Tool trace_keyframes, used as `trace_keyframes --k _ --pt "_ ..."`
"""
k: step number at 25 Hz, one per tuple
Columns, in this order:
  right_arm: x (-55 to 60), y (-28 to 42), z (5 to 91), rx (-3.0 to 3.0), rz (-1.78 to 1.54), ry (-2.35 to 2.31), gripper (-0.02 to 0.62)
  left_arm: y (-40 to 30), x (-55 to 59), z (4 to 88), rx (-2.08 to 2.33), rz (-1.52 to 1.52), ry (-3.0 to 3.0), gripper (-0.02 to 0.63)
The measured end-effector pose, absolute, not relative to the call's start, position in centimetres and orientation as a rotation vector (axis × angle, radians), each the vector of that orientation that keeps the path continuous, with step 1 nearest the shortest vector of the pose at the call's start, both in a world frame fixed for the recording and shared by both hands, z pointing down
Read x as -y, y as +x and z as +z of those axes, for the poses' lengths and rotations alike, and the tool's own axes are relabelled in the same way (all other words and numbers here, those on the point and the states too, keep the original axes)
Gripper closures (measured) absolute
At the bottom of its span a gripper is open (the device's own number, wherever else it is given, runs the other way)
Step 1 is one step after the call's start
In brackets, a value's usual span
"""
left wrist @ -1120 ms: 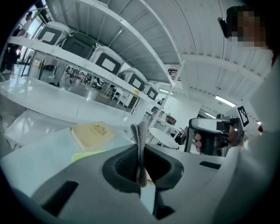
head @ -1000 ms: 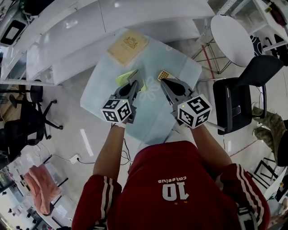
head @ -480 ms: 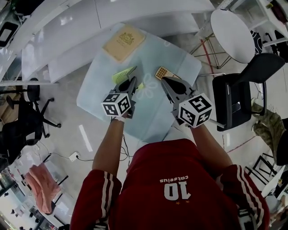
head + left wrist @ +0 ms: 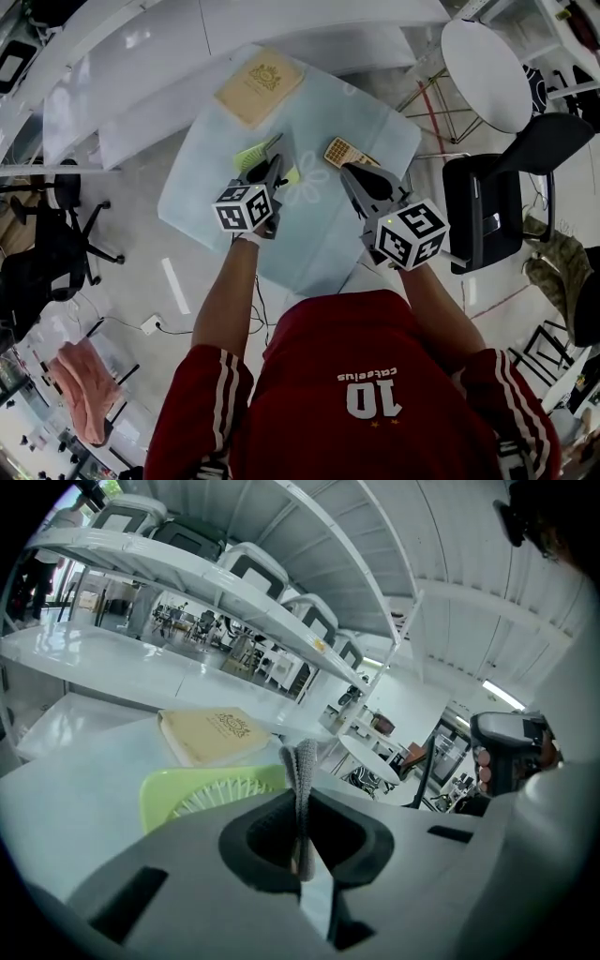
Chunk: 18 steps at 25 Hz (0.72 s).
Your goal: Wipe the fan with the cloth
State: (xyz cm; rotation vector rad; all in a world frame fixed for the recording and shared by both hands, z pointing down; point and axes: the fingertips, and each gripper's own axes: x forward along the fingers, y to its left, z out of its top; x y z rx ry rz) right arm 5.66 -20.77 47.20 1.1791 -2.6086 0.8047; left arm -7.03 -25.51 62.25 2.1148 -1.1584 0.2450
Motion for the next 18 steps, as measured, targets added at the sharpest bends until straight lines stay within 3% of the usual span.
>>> trace_keyframes --k 18 --pt "20.4 5.5 47.4 2.586 0.794 1.171 0.592 -7.8 25.9 63.7 1.184 0.248 2.082 0.586"
